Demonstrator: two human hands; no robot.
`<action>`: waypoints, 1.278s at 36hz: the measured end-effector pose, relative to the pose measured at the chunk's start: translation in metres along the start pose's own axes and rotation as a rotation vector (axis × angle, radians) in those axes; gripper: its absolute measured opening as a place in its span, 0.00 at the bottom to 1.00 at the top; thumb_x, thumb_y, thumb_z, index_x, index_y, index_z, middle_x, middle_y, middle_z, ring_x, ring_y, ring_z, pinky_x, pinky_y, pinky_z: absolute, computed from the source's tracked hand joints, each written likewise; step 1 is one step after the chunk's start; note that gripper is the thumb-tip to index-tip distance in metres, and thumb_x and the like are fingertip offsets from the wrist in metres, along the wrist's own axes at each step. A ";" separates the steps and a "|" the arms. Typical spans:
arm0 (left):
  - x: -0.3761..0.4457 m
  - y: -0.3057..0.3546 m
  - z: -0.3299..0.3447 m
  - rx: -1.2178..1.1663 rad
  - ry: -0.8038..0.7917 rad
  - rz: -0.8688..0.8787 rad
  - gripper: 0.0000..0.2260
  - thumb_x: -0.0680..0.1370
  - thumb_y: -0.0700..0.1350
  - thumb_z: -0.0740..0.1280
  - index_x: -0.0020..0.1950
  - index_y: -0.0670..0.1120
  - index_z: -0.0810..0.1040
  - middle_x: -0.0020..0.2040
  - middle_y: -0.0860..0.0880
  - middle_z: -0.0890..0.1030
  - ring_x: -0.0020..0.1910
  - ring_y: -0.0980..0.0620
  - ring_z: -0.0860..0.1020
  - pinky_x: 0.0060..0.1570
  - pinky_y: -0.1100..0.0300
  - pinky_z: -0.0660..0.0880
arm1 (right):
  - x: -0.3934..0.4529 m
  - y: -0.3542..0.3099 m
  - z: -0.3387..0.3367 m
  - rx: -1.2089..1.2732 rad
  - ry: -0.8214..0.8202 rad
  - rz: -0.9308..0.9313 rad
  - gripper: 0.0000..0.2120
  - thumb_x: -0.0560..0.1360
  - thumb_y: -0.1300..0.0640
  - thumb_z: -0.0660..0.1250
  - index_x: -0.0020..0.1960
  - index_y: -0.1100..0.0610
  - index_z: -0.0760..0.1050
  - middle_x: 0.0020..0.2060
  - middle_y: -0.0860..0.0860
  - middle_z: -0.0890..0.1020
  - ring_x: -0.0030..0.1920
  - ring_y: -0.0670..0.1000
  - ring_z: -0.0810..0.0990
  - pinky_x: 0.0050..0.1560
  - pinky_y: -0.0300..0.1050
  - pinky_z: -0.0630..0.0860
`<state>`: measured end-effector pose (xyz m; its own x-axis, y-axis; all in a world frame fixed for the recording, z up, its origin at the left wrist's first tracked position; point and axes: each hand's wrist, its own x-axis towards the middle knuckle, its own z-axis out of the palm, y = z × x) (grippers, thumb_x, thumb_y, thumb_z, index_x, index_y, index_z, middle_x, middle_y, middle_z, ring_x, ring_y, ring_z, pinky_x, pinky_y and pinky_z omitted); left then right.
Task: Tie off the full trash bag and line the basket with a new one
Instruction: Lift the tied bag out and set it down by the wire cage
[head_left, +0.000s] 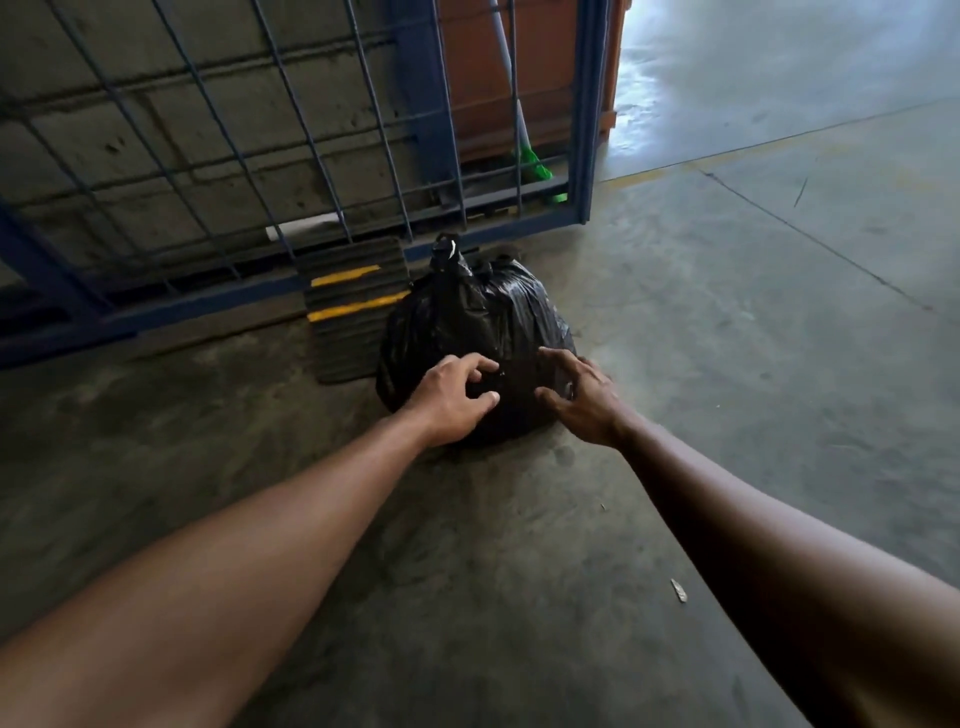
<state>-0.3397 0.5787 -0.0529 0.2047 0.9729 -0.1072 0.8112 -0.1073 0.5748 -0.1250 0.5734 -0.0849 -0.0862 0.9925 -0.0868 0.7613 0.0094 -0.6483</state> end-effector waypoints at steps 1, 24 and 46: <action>-0.006 0.007 -0.003 -0.010 0.012 0.035 0.18 0.78 0.50 0.71 0.68 0.55 0.78 0.61 0.49 0.79 0.62 0.51 0.78 0.61 0.56 0.75 | -0.011 0.001 -0.010 0.001 0.005 -0.004 0.27 0.77 0.45 0.67 0.75 0.44 0.68 0.66 0.55 0.75 0.65 0.58 0.78 0.68 0.52 0.73; -0.227 0.280 0.079 -0.278 -0.380 0.691 0.06 0.79 0.46 0.71 0.53 0.56 0.84 0.41 0.59 0.83 0.37 0.67 0.80 0.36 0.73 0.73 | -0.559 0.013 -0.263 -0.224 0.448 0.503 0.08 0.76 0.52 0.72 0.55 0.51 0.84 0.46 0.46 0.86 0.45 0.46 0.85 0.50 0.47 0.82; -0.491 0.397 0.290 0.044 -0.517 0.845 0.21 0.80 0.46 0.64 0.73 0.51 0.69 0.65 0.41 0.80 0.63 0.37 0.78 0.58 0.48 0.74 | -0.903 0.108 -0.142 -0.284 0.585 1.419 0.31 0.78 0.41 0.58 0.77 0.50 0.54 0.68 0.62 0.72 0.62 0.65 0.79 0.59 0.58 0.77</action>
<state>0.0406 -0.0007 -0.0077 0.9308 0.3650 -0.0224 0.3055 -0.7427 0.5959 0.1258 -0.3045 0.0308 0.9830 0.1162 -0.1423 0.0979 -0.9868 -0.1292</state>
